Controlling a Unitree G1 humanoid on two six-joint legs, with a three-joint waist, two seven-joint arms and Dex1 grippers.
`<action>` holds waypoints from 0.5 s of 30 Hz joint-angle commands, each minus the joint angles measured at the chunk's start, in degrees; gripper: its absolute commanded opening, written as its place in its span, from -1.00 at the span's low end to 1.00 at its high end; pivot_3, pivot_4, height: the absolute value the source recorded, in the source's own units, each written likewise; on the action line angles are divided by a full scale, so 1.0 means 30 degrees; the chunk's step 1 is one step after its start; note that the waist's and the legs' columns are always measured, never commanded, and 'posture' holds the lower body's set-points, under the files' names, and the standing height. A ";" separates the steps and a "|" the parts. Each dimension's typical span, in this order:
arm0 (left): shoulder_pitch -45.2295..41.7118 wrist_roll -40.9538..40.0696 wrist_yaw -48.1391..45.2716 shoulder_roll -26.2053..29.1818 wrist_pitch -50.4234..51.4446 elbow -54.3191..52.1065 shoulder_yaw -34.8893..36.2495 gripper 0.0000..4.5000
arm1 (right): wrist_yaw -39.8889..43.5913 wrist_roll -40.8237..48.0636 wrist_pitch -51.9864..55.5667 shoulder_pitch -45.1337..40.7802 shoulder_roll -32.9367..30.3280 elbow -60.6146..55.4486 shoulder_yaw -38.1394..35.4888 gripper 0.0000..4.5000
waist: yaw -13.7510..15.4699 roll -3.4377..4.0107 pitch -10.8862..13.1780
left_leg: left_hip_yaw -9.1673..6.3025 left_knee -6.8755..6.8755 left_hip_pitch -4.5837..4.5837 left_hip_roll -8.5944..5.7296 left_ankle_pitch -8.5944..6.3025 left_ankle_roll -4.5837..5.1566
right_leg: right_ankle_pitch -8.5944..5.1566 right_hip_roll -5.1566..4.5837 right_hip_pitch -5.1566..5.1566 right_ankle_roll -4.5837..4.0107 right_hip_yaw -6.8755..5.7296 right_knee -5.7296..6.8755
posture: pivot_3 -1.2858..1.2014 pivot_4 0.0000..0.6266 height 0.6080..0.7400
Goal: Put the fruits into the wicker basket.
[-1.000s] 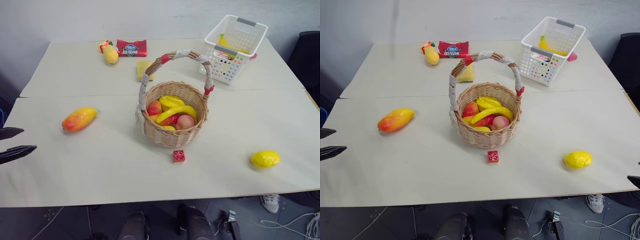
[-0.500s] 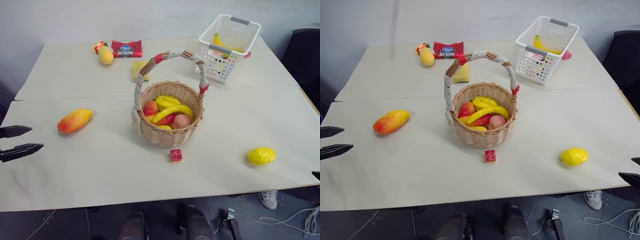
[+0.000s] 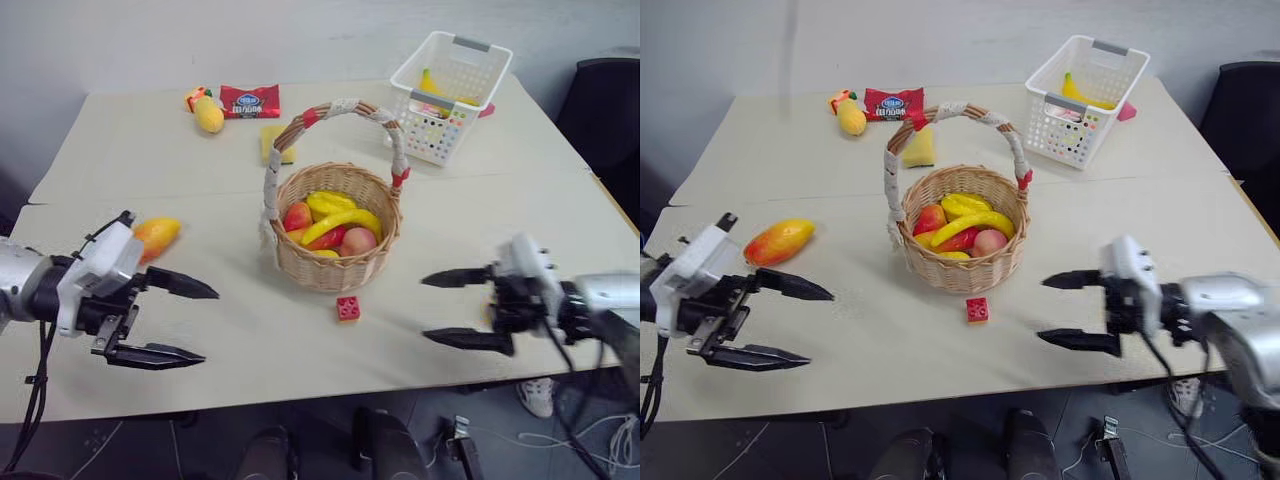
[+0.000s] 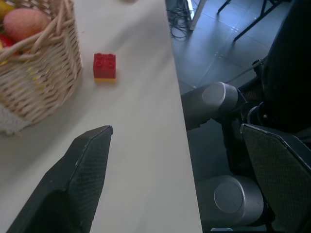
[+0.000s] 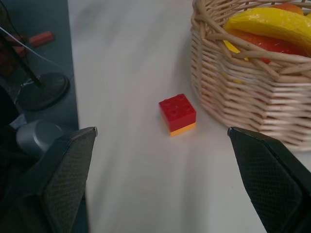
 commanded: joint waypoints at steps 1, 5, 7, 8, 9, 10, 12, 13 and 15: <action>-0.1002 0.0249 0.0146 -0.0372 -0.0478 -0.0298 -0.1142 0.99 | 0.0213 -0.2117 -0.2062 -0.1605 0.1329 0.2218 0.2330 0.92 | 0.0019 0.0000 0.0000 | 0.0003 0.0001 0.0000 0.0003 0.0002 0.0003 | 0.0000 0.0011 0.0003 0.0000 -0.0004 0.0015 | 0.03 -0.52 1.00; -0.2224 0.0482 0.0597 -0.0842 -0.0422 -0.0327 -0.2140 1.00 | 0.0036 -0.3724 -0.3204 -0.3542 0.3200 0.4255 0.4277 0.61 | -0.0005 0.0000 0.0000 | -0.0033 0.0107 -0.0135 0.0012 0.0005 0.0014 | 0.0003 0.0037 -0.0062 0.0005 -0.0048 0.0029 | 0.03 -0.52 1.00; -0.2485 0.0523 0.0632 -0.0939 -0.0409 -0.0330 -0.2330 1.00 | 0.0155 -0.4046 -0.3430 -0.4108 0.3825 0.4683 0.4808 0.61 | -0.0006 -0.0001 0.0000 | -0.0055 0.0223 -0.0282 0.0017 0.0000 0.0023 | 0.0010 0.0035 -0.0190 0.0016 -0.0054 0.0082 | 0.03 -0.52 1.00; -0.2672 0.0600 0.0663 -0.0996 -0.0464 -0.0265 -0.2469 1.00 | 0.0239 -0.4170 -0.3488 -0.4352 0.4200 0.4799 0.5160 0.61 | -0.0006 -0.0001 0.0000 | -0.0054 0.0236 -0.0293 0.0012 0.0000 0.0025 | 0.0010 0.0029 -0.0207 0.0016 -0.0046 0.0104 | 0.03 -0.52 1.00; -0.2840 0.0657 0.0690 -0.1039 -0.0498 -0.0205 -0.2587 1.00 | 0.0331 -0.4263 -0.3527 -0.4521 0.4500 0.4873 0.5437 0.61 | -0.0007 0.0000 0.0000 | -0.0052 0.0239 -0.0296 0.0010 0.0000 0.0026 | 0.0010 0.0030 -0.0214 0.0016 -0.0044 0.0114 | 0.03 -0.52 1.00; -0.3042 0.0716 0.0703 -0.1084 -0.0524 -0.0145 -0.2701 1.00 | 0.0454 -0.4366 -0.3608 -0.4615 0.4755 0.4912 0.5740 0.61 | -0.0006 0.0000 0.0000 | -0.0053 0.0240 -0.0299 0.0009 0.0001 0.0026 | 0.0010 0.0034 -0.0215 0.0016 -0.0048 0.0115 | 0.03 -0.52 1.00; -0.3349 0.0804 0.0696 -0.1170 -0.0514 -0.0037 -0.2854 1.00 | 0.0648 -0.4567 -0.3834 -0.4669 0.5057 0.4993 0.6123 0.61 | -0.0007 0.0000 0.0000 | -0.0056 0.0249 -0.0298 0.0009 0.0001 0.0026 | 0.0010 0.0041 -0.0215 0.0016 -0.0049 0.0130 | 0.03 -0.52 1.00; -0.3515 0.0859 0.0694 -0.1228 -0.0531 0.0047 -0.2940 1.00 | 0.0671 -0.4748 -0.4008 -0.4691 0.5231 0.5096 0.6342 0.61 | 0.0026 -0.0001 0.0000 | -0.0056 0.0251 -0.0297 0.0010 0.0001 0.0025 | 0.0010 0.0041 -0.0215 0.0015 -0.0047 0.0134 | 0.03 -0.52 1.00; -0.3876 0.1004 0.0639 -0.1333 -0.0635 0.0237 -0.3139 1.00 | 0.0416 -0.5196 -0.4314 -0.4830 0.5679 0.5572 0.6667 0.61 | 0.0023 -0.0004 -0.0002 | -0.0066 0.0263 -0.0299 0.0008 0.0002 0.0028 | 0.0010 0.0038 -0.0214 0.0015 -0.0045 0.0139 | 0.03 -0.52 1.00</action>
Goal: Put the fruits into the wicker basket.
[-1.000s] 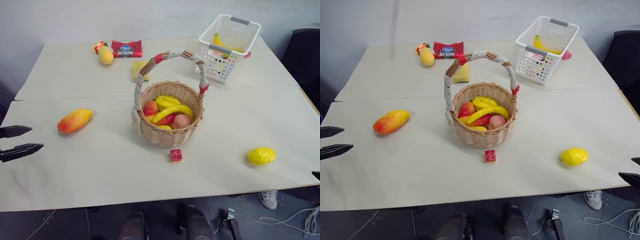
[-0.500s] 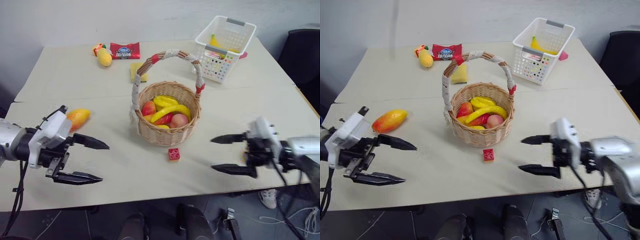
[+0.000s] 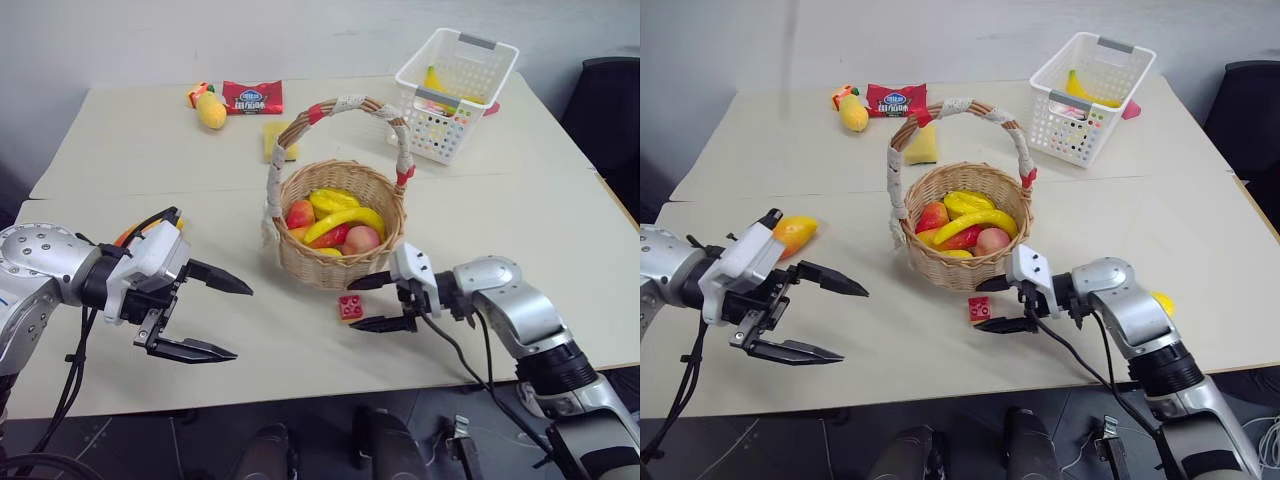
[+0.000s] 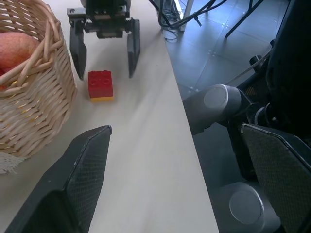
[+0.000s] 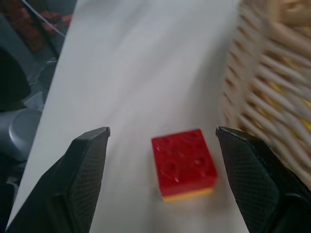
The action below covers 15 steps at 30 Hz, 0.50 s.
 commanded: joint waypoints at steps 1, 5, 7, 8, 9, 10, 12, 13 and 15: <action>-0.0709 0.0210 -0.0114 -0.0149 -0.0445 0.0308 -0.0143 1.00 | -0.0329 -0.0849 -0.0792 -0.0359 0.0629 0.0693 0.0433 0.61 | -0.0036 -0.0001 -0.0001 | 0.0004 0.0003 -0.0001 0.0001 0.0000 0.0001 | 0.0000 -0.0001 0.0000 0.0000 0.0007 0.0001 | 0.03 -0.52 1.00; -0.1036 0.0393 -0.0162 -0.0393 -0.0716 0.0624 -0.0401 1.00 | -0.1430 -0.2450 -0.1735 -0.0453 0.1414 0.2460 0.0966 0.61 | -0.0067 -0.0002 -0.0002 | 0.0007 0.0005 0.0006 0.0000 0.0000 0.0001 | 0.0000 0.0002 -0.0001 0.0000 0.0010 0.0016 | 0.03 -0.52 1.00; -0.1014 0.0634 -0.0283 -0.0534 -0.1032 0.0935 -0.0493 1.00 | -0.1552 -0.3056 -0.2406 -0.0323 0.1656 0.3131 0.1252 0.43 | -0.0084 -0.0004 -0.0003 | 0.0007 0.0004 0.0006 0.0002 0.0001 0.0001 | -0.0001 0.0002 -0.0003 -0.0001 0.0014 0.0018 | 0.03 -0.52 1.00; -0.0980 0.0737 -0.0333 -0.0586 -0.1162 0.1033 -0.0517 1.00 | -0.1519 -0.3211 -0.2678 -0.0267 0.1723 0.3312 0.1317 0.33 | -0.0091 -0.0011 -0.0007 | 0.0008 0.0004 0.0010 0.0003 0.0001 0.0001 | -0.0001 0.0002 -0.0002 -0.0001 0.0013 0.0019 | 0.03 -0.52 1.00; -0.1053 0.0876 -0.0388 -0.0673 -0.1306 0.1224 -0.0585 1.00 | -0.1427 -0.3191 -0.2797 -0.0160 0.1738 0.3291 0.1276 0.19 | -0.0113 -0.0013 -0.0008 | 0.0008 0.0008 0.0013 0.0004 0.0001 0.0000 | -0.0001 0.0002 -0.0002 -0.0001 0.0015 0.0027 | 0.03 -0.52 1.00; -0.1092 0.0987 -0.0424 -0.0750 -0.1432 0.1367 -0.0647 1.00 | -0.1382 -0.3172 -0.2896 -0.0090 0.1772 0.3318 0.1233 0.03 | -0.0120 -0.0013 -0.0008 | 0.0010 0.0009 0.0013 0.0005 0.0001 0.0000 | -0.0001 0.0003 -0.0002 -0.0001 0.0017 0.0029 | 0.03 -0.52 1.00; -0.1326 0.1184 -0.0479 -0.0953 -0.1702 0.1759 -0.0830 1.00 | -0.1365 -0.3002 -0.2908 0.0136 0.1728 0.3062 0.1077 -0.26 | -0.0132 -0.0013 -0.0008 | 0.0010 0.0008 0.0014 0.0008 0.0001 -0.0001 | -0.0002 0.0006 -0.0002 -0.0003 0.0017 0.0032 | 0.03 -0.52 1.00; -0.1573 0.1198 -0.0476 -0.1120 -0.1753 0.1996 -0.0917 1.00 | -0.1341 -0.2799 -0.2804 0.0343 0.1595 0.2659 0.0907 -0.33 | -0.0140 -0.0014 -0.0009 | 0.0008 0.0007 0.0014 0.0016 0.0001 -0.0001 | -0.0002 0.0005 -0.0002 -0.0003 0.0016 0.0031 | 0.03 -0.52 1.00; -0.2141 0.1096 -0.0435 -0.1572 -0.1706 0.2471 -0.1064 1.00 | -0.1357 -0.2048 -0.2377 0.0964 0.1332 0.1409 0.0203 -0.32 | -0.0045 -0.0019 -0.0011 | 0.0006 0.0008 0.0011 0.0017 0.0001 -0.0001 | -0.0002 0.0005 -0.0002 -0.0003 0.0015 0.0029 | 0.03 -0.52 1.00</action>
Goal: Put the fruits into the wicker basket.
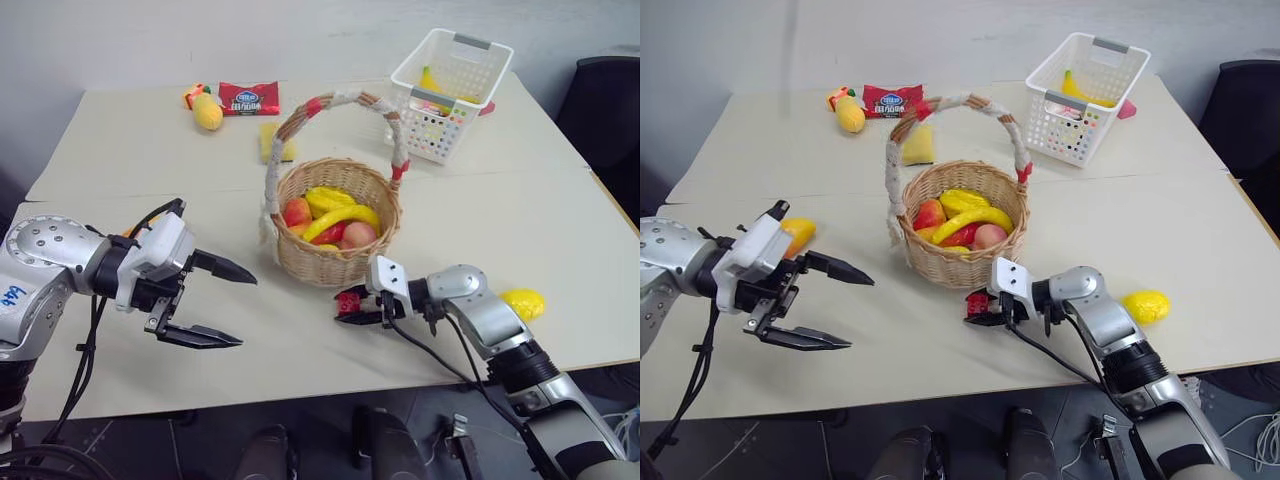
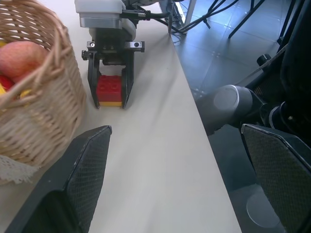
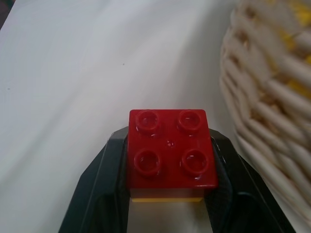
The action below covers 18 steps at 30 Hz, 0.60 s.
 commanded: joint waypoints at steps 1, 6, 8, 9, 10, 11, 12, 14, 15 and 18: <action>-0.0866 -0.0048 -0.0088 -0.0423 -0.0239 0.0510 0.0053 1.00 | 0.0176 0.0904 0.0653 0.1089 -0.0422 -0.1821 -0.0648 -0.32 | 0.0116 -0.0002 -0.0001 | -0.0005 0.0002 -0.0003 -0.0002 0.0000 0.0001 | 0.0000 -0.0002 0.0000 0.0000 -0.0001 0.0000 | 0.03 -0.52 1.00; -0.2370 -0.0972 0.0166 -0.1655 0.0750 0.1107 0.0017 1.00 | -0.1788 0.5345 0.5210 0.4002 -0.1687 -0.7973 -0.5221 -0.32 | 0.0207 -0.0003 0.0001 | -0.0038 0.0015 -0.0047 -0.0017 0.0004 0.0011 | 0.0002 -0.0020 -0.0001 0.0005 -0.0016 -0.0010 | 0.03 -0.52 1.00; -0.3065 -0.1410 0.0136 -0.2048 0.1274 0.1399 0.0046 1.00 | -0.3201 0.7546 0.7206 0.5420 -0.2361 -1.0089 -0.8377 -0.32 | 0.0236 -0.0007 -0.0001 | -0.0048 0.0028 -0.0055 -0.0024 0.0008 0.0020 | 0.0006 -0.0032 -0.0004 0.0010 -0.0023 -0.0006 | 0.03 -0.52 1.00; -0.3361 -0.1520 0.0049 -0.2203 0.1405 0.1626 0.0028 1.00 | -0.3798 0.8329 0.7880 0.6010 -0.2714 -1.0749 -0.9930 -0.32 | 0.0240 -0.0008 -0.0001 | -0.0051 0.0032 -0.0055 -0.0023 0.0008 0.0020 | 0.0008 -0.0031 -0.0002 0.0013 -0.0025 -0.0004 | 0.03 -0.52 1.00; -0.3723 -0.1572 -0.0008 -0.2408 0.1517 0.1888 -0.0047 1.00 | -0.4454 0.8894 0.8421 0.6568 -0.3109 -1.1144 -1.1628 -0.32 | 0.0296 -0.0010 -0.0002 | -0.0051 0.0031 -0.0054 -0.0026 0.0008 0.0021 | 0.0008 -0.0032 -0.0002 0.0014 -0.0024 -0.0002 | 0.03 -0.52 1.00; -0.4046 -0.1558 -0.0049 -0.2601 0.1582 0.2103 -0.0145 1.00 | -0.5076 0.9149 0.8761 0.6987 -0.3481 -1.1238 -1.3079 -0.32 | 0.0325 -0.0012 -0.0003 | -0.0053 0.0032 -0.0055 -0.0028 0.0008 0.0021 | 0.0008 -0.0033 0.0000 0.0015 -0.0027 -0.0004 | 0.03 -0.52 1.00; -0.4398 -0.1508 -0.0074 -0.2805 0.1618 0.2304 -0.0286 1.00 | -0.5810 0.9137 0.9068 0.7293 -0.3881 -1.0992 -1.4491 -0.32 | 0.0356 -0.0017 -0.0006 | -0.0048 0.0032 -0.0049 -0.0030 0.0009 0.0023 | 0.0009 -0.0031 0.0001 0.0015 -0.0021 -0.0001 | 0.03 -0.52 1.00; -0.4846 -0.1383 -0.0152 -0.3054 0.1633 0.2549 -0.0478 1.00 | -0.6878 0.9122 0.9580 0.7588 -0.4437 -1.0538 -1.6080 -0.32 | 0.0402 -0.0017 -0.0006 | -0.0036 0.0030 -0.0042 -0.0037 0.0012 0.0031 | 0.0012 -0.0030 0.0003 0.0020 -0.0010 -0.0002 | 0.03 -0.52 1.00; -0.5038 -0.1259 -0.0213 -0.3251 0.1526 0.2710 -0.0628 1.00 | -0.7531 0.8425 0.9480 0.7782 -0.4822 -0.9701 -1.6815 -0.32 | 0.0378 -0.0017 -0.0006 | -0.0029 0.0029 -0.0036 -0.0036 0.0012 0.0031 | 0.0012 -0.0027 0.0003 0.0020 -0.0001 0.0001 | 0.03 -0.52 1.00; -0.5529 -0.0909 -0.0346 -0.3825 0.1231 0.3053 -0.1079 1.00 | -0.8938 0.6281 0.8731 0.8344 -0.5839 -0.6815 -1.7753 -0.32 | 0.0354 -0.0025 -0.0010 | -0.0003 0.0011 -0.0013 -0.0051 0.0012 0.0030 | 0.0011 -0.0014 0.0003 0.0020 0.0021 0.0002 | 0.03 -0.52 1.00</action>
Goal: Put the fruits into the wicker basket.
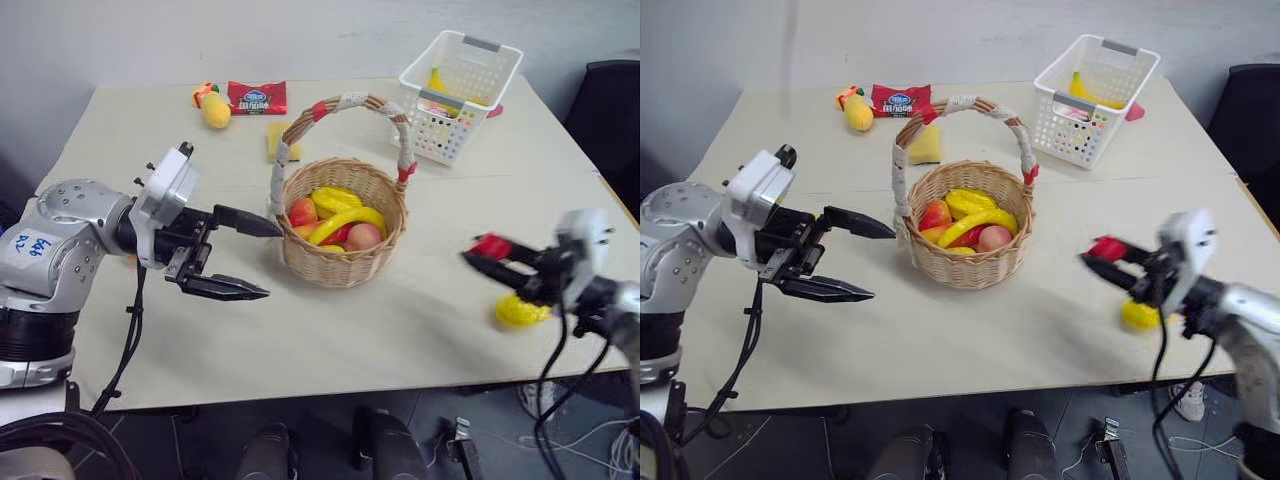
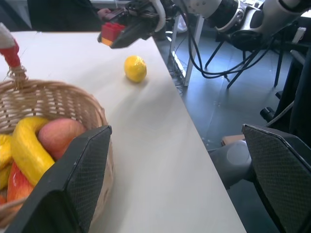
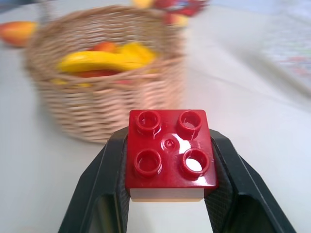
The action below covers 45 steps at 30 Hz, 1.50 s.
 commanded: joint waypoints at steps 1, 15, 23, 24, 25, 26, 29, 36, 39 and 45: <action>-0.0791 0.0304 -0.0234 -0.0435 -0.0395 0.0197 -0.0321 1.00 | -0.1490 -0.2018 -0.0807 0.0530 -0.0975 0.3201 -0.1214 -0.32 | 0.0004 -0.0006 -0.0001 | 0.0003 -0.0003 -0.0002 -0.0012 0.0000 0.0001 | 0.0000 0.0001 0.0000 0.0000 0.0000 -0.0005 | 0.03 -0.52 1.00; -0.0803 0.0164 0.0867 -0.1433 0.0175 -0.0317 -0.0008 1.00 | -0.3750 -0.4260 -0.1800 -0.1095 -0.0996 0.9259 0.0395 0.52 | -0.0235 -0.0005 0.0001 | 0.0013 -0.0010 0.0007 0.0019 0.0018 0.0021 | 0.0006 -0.0008 -0.0002 0.0011 0.0040 0.0005 | 0.03 -0.52 1.00; 0.0281 0.2178 0.1634 0.1304 -0.1261 0.2060 0.1855 1.00 | 0.1809 0.2704 0.3037 0.1694 -0.3850 0.0294 -0.3427 0.99 | -0.0218 0.0042 0.0027 | -0.0003 -0.0009 -0.0006 0.0018 0.0019 0.0023 | 0.0011 -0.0009 -0.0006 0.0021 0.0034 -0.0005 | 0.03 -0.52 1.00; 0.0445 0.2738 0.1711 0.1894 -0.1765 0.2736 0.2070 1.00 | 0.2338 0.4071 0.3782 0.1655 -0.4183 -0.0746 -0.3842 0.99 | -0.0285 0.0042 0.0026 | 0.0006 -0.0013 0.0009 0.0023 0.0018 0.0023 | 0.0012 -0.0004 -0.0006 0.0022 0.0046 -0.0002 | 0.03 -0.52 1.00; 0.0801 0.3638 0.1845 0.2705 -0.2648 0.3626 0.2258 1.00 | 0.2561 0.5775 0.4711 0.1310 -0.4518 -0.1687 -0.4111 0.99 | -0.0316 0.0039 0.0025 | 0.0014 -0.0036 0.0039 0.0031 0.0017 0.0019 | 0.0012 0.0017 0.0002 0.0022 0.0064 -0.0005 | 0.03 -0.52 1.00; 0.1026 0.4208 0.1908 0.3177 -0.3282 0.4188 0.2332 1.00 | 0.2523 0.6831 0.5299 0.1056 -0.4717 -0.2169 -0.4263 0.99 | -0.0371 0.0031 0.0027 | 0.0012 -0.0038 0.0047 0.0046 0.0014 0.0012 | 0.0012 0.0034 0.0005 0.0021 0.0070 -0.0006 | 0.03 -0.52 1.00; 0.1841 0.6480 0.2953 0.4615 -0.5388 0.6445 0.2426 1.00 | 0.1824 0.9444 0.6122 -0.0384 -0.5203 -0.3548 -0.3370 0.99 | -0.0239 -0.0015 0.0027 | -0.0003 -0.0043 0.0049 0.0073 -0.0001 -0.0008 | 0.0008 0.0051 0.0007 0.0012 0.0057 -0.0025 | 0.03 -0.52 1.00; 0.2149 1.1327 0.6187 0.5509 -0.8979 1.0460 0.1096 1.00 | 0.0275 1.2380 0.5546 -0.3806 -0.4865 -0.5661 -0.0039 0.99 | 0.0030 -0.0033 0.0024 | -0.0004 -0.0036 -0.0030 0.0004 -0.0056 0.0084 | 0.0013 -0.0081 -0.0031 0.0020 -0.0019 -0.0075 | 0.03 -0.52 1.00; 0.1303 1.2561 0.7064 0.4881 -0.9336 1.1157 0.0241 1.00 | 0.0174 1.2714 0.5292 -0.4426 -0.4991 -0.6026 0.0977 0.99 | 0.0262 -0.0065 0.0005 | 0.0001 -0.0022 -0.0088 0.0000 -0.0085 0.0131 | 0.0031 -0.0078 -0.0039 0.0052 -0.0054 -0.0139 | 0.03 -0.52 1.00; -0.1275 1.4599 0.9147 0.2110 -0.9963 1.3878 -0.1405 1.00 | 0.0327 1.2312 0.4416 -0.5561 -0.4828 -0.5938 0.2686 0.99 | 0.0328 -0.0076 -0.0001 | 0.0018 0.0187 -0.0278 -0.0034 -0.0138 0.0219 | 0.0080 -0.0089 -0.0057 0.0140 -0.0149 -0.0176 | 0.03 -0.52 1.00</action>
